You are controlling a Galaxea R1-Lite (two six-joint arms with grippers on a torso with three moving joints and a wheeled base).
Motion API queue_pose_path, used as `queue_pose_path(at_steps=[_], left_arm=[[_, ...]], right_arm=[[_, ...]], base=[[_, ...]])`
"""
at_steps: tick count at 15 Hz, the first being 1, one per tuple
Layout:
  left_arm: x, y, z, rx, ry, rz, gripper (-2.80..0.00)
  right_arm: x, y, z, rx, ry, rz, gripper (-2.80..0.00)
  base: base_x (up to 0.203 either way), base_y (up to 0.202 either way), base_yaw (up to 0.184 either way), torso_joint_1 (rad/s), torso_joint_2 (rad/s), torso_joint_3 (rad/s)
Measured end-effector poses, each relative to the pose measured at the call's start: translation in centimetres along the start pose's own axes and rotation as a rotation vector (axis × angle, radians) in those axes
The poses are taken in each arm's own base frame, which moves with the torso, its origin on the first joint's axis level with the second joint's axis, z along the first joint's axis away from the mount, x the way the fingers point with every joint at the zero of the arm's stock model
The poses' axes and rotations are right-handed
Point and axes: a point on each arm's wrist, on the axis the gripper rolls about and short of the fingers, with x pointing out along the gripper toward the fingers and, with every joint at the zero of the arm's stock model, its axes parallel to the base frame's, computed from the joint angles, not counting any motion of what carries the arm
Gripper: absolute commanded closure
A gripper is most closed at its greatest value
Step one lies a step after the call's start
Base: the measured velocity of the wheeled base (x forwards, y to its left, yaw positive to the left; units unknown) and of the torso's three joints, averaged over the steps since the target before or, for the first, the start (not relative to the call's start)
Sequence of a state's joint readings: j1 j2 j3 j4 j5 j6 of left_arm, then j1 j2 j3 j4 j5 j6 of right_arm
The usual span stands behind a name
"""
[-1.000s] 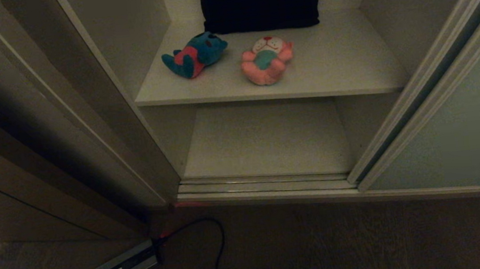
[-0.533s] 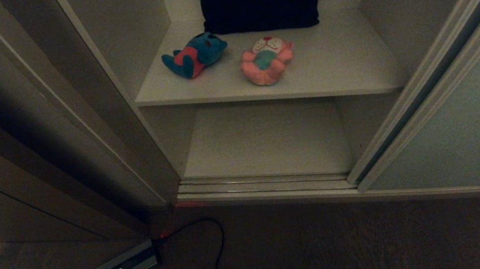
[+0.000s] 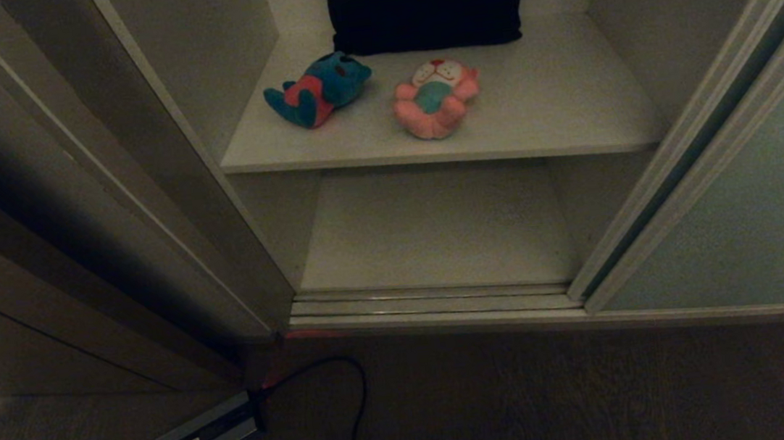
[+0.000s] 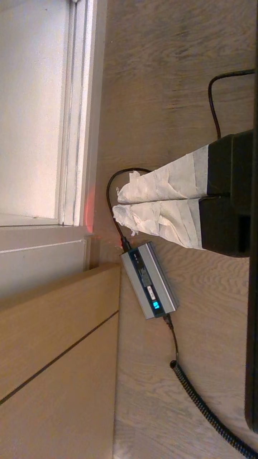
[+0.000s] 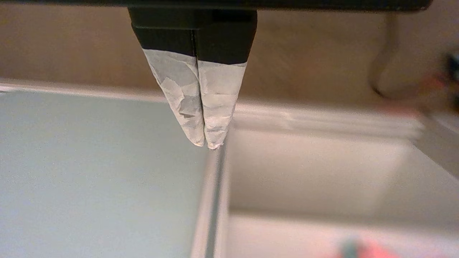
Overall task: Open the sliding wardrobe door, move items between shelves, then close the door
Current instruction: Close the door
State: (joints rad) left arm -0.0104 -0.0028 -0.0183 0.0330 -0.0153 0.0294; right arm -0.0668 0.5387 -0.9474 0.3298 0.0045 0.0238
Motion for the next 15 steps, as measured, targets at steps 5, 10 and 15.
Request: queue_pose_path(at_steps=[5,10,15], left_arm=[[0.0,0.0,0.0,0.0,0.001,-0.001,0.0],[0.0,0.0,0.0,0.001,0.0,0.0,0.0],[0.0,0.0,0.0,0.0,0.001,0.0,0.0]], right_arm=[[4.3,0.2,4.7,0.169,0.027,0.056,0.0],[9.7,-0.1,6.4,0.267,0.118,0.135,0.0],[13.8,-2.8,6.2,0.325,0.194,0.175,0.0]], base=[[0.0,0.0,0.0,0.0,0.0,0.0],[0.0,0.0,0.0,0.0,0.0,0.0],[0.0,0.0,0.0,0.0,0.0,0.0]])
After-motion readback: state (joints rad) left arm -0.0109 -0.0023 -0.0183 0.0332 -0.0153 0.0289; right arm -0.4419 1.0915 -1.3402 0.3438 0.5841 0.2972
